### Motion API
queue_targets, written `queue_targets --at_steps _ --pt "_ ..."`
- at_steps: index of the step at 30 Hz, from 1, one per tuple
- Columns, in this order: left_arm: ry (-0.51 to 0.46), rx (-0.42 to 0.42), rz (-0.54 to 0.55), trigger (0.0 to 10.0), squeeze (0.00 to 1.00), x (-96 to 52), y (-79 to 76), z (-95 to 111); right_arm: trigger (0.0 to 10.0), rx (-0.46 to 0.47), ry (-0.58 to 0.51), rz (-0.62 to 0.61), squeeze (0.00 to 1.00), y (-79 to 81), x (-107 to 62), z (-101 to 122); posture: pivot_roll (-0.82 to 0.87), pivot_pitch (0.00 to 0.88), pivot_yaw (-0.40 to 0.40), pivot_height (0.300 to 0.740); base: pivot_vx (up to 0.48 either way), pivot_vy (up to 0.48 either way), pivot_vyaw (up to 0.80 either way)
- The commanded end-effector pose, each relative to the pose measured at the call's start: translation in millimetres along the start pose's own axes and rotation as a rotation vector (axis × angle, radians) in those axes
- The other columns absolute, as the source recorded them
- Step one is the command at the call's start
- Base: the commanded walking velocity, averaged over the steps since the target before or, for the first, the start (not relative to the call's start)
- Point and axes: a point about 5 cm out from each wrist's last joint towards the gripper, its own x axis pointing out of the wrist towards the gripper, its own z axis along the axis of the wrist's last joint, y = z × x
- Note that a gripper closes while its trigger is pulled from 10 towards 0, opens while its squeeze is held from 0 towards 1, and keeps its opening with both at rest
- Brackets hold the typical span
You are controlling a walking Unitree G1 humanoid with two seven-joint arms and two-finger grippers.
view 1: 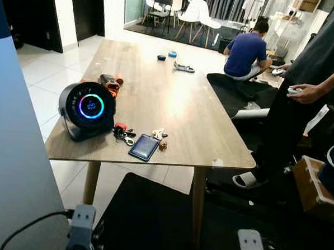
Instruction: Hang keys on a hook
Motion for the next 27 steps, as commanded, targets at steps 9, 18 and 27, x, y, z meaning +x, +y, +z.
queue_targets --at_steps 9,18,27 --pt "0.052 0.026 -0.186 10.0 0.0 -6.4 -14.2 -13 10.0 0.01 0.02 0.189 0.0 6.9 -3.4 -8 0.05 0.017 -0.071 0.74 0.0 0.0 0.0" --pt "0.021 0.018 -0.177 10.0 0.0 -7.1 -11.6 -12 10.0 0.051 0.05 0.254 0.0 12.6 -3.8 -9 0.06 0.016 -0.097 0.74 0.0 0.0 0.0" --pt "0.007 -0.008 -0.144 10.0 0.0 -7.4 -10.3 -12 10.0 -0.019 0.017 0.295 0.0 10.6 1.2 4 0.06 0.015 -0.131 0.74 0.0 0.0 0.0"
